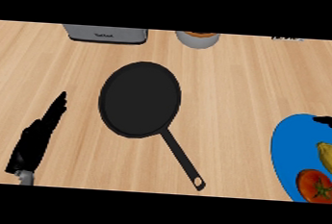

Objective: Pick the lemon from the plate and place it in the pan

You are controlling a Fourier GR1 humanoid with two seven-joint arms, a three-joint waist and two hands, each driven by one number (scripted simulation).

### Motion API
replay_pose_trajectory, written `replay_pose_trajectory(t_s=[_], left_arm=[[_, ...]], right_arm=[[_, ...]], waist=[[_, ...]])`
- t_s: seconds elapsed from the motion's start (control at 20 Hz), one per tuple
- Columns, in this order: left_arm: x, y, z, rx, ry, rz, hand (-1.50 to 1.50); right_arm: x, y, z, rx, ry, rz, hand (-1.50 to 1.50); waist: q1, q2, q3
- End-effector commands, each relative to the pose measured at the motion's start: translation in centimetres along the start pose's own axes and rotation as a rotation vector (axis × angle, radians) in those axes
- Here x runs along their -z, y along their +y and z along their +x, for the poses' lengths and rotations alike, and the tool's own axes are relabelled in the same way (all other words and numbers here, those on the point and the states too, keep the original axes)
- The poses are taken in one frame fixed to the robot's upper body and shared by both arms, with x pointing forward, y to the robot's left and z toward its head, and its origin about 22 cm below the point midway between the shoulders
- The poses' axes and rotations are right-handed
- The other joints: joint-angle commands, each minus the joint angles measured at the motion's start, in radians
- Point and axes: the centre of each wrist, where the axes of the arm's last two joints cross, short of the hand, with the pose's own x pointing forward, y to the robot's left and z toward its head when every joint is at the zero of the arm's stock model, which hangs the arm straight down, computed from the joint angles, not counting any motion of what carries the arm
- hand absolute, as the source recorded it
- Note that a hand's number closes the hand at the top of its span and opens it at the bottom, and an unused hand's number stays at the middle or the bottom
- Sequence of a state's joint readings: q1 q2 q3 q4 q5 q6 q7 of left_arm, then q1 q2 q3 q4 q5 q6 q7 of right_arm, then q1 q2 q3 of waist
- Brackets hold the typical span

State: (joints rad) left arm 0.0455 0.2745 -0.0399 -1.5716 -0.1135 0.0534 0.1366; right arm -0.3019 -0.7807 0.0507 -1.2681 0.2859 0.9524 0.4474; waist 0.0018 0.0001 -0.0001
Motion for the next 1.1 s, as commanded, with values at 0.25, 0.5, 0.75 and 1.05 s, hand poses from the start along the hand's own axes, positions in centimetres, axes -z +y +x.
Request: replay_pose_trajectory(t_s=[0.25, 0.5, 0.75, 1.05], left_arm=[[0.7, -1.2, -1.1, -0.007, 0.002, -0.001, 0.0], [-0.6, -1.8, -0.4, 0.021, -0.009, -0.007, 0.0], [-0.5, -1.0, 1.1, -0.007, -0.003, 0.01, 0.0], [-1.1, 1.8, -0.1, 0.004, -0.014, 0.004, 0.0]], right_arm=[[0.5, 0.3, -0.7, -0.016, 0.025, 0.002, -1.5], [1.2, 2.6, -2.2, -0.017, 0.031, 0.018, -1.5], [3.8, 2.8, -1.0, 0.045, -0.057, -0.028, 1.5], [5.5, 4.6, -1.6, 0.126, -0.064, 0.013, 1.5]], waist=[[-0.001, 0.0, 0.0], [-0.003, -0.001, 0.0], [0.002, 0.0, 0.0], [0.004, 0.0, 0.0]])
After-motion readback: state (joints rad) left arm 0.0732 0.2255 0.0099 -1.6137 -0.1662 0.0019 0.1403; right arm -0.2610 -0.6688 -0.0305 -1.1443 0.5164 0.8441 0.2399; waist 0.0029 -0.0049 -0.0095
